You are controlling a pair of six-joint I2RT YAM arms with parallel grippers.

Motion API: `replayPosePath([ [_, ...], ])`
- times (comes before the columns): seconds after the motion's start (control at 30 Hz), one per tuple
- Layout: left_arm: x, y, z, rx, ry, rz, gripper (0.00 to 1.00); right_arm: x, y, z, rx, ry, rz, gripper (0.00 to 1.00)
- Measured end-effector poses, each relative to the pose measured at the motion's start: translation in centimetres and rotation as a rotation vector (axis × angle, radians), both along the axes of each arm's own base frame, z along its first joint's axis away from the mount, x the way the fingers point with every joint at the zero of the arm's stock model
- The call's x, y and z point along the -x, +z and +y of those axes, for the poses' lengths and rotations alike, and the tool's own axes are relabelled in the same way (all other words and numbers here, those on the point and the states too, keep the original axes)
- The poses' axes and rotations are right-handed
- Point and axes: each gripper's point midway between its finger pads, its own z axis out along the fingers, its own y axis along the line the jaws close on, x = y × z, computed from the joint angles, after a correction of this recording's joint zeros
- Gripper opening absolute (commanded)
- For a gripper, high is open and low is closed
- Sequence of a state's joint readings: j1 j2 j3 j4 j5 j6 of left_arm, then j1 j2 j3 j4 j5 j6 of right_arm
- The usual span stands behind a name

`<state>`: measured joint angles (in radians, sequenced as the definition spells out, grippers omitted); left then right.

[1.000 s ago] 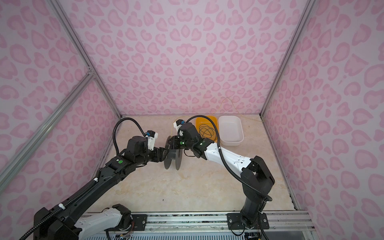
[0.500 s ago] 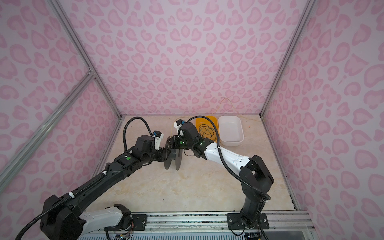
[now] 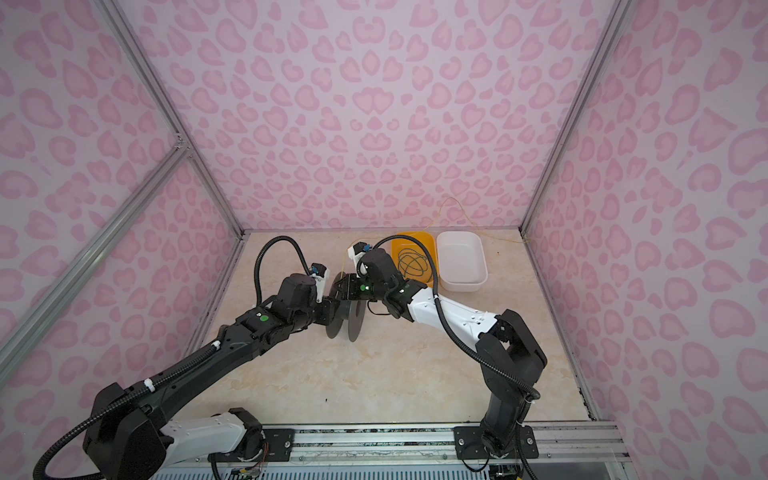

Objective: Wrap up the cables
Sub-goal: 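Bring the right gripper with the yellow cable to the spool hub beside the left gripper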

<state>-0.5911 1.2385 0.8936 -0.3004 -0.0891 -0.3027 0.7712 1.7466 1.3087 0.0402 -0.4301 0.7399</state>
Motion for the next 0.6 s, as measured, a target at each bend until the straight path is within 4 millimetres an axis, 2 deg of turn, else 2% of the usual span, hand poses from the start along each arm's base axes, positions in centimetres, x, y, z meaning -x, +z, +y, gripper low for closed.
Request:
replayPosePath([
  [0.23, 0.01, -0.84, -0.31, -0.008, -0.020, 0.007, 0.24, 0.02, -0.18, 0.09, 0.001, 0.001, 0.004, 0.00],
  [0.6, -0.01, -0.91, -0.51, -0.041, -0.037, -0.013, 0.04, 0.03, 0.26, 0.34, -0.019, 0.008, -0.010, 0.00],
])
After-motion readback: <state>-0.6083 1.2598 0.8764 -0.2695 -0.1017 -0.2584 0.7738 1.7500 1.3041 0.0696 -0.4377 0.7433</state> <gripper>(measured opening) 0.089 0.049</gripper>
